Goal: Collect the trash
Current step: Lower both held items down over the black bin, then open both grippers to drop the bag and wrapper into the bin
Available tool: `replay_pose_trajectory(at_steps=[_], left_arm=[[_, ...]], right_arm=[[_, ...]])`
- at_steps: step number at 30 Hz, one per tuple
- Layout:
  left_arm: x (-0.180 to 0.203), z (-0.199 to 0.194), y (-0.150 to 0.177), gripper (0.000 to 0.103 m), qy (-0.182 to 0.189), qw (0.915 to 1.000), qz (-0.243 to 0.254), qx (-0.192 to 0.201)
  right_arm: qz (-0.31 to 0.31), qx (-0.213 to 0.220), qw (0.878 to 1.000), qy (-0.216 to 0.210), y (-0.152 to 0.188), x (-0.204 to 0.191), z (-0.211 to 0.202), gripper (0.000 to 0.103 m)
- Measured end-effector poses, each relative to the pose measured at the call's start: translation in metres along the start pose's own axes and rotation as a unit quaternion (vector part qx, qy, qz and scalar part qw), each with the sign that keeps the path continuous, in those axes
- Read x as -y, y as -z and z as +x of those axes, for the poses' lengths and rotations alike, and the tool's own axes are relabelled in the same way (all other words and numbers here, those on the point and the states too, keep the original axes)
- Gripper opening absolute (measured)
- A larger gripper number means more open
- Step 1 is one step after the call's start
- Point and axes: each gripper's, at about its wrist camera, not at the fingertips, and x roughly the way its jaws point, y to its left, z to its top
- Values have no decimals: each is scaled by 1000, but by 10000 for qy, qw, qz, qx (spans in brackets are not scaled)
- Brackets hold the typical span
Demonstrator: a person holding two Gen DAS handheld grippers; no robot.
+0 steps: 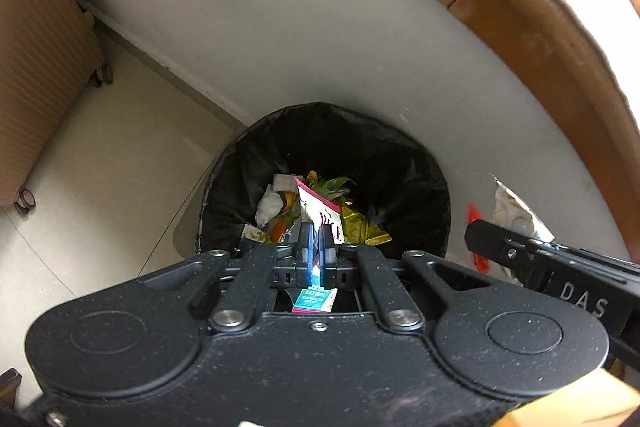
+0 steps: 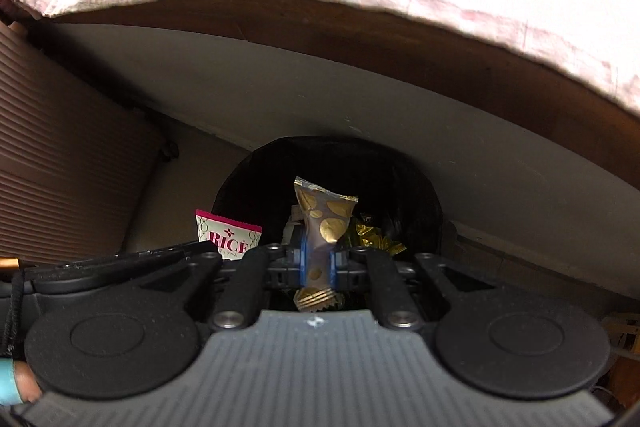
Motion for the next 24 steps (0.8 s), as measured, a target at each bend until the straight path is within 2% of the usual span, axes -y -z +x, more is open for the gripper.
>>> replay_pose_trajectory(at_steps=[7, 11, 13, 15, 19, 24], left_arm=[[-1, 18, 3, 9, -108, 9999, 13, -88], [-3, 19, 4, 16, -210, 9996, -58, -154], [-4, 19, 4, 31, -239, 9996, -68, -153], [-6, 21, 4, 39, -291, 9995, -69, -143], [-7, 22, 2, 49, -317, 9992, -163, -198], [-9, 25, 0, 60, -379, 9986, -252, -277]], right_arm=[[29, -72, 10000, 43, -4, 4, 11, 15], [19, -109, 9999, 55, -4, 4, 15, 23], [-5, -117, 9999, 78, -4, 0, 18, 30], [-52, -121, 9999, 101, -2, 0, 23, 41], [-110, -126, 9998, 135, -2, 1, 22, 42], [-186, -119, 9996, 163, -2, 3, 24, 51]])
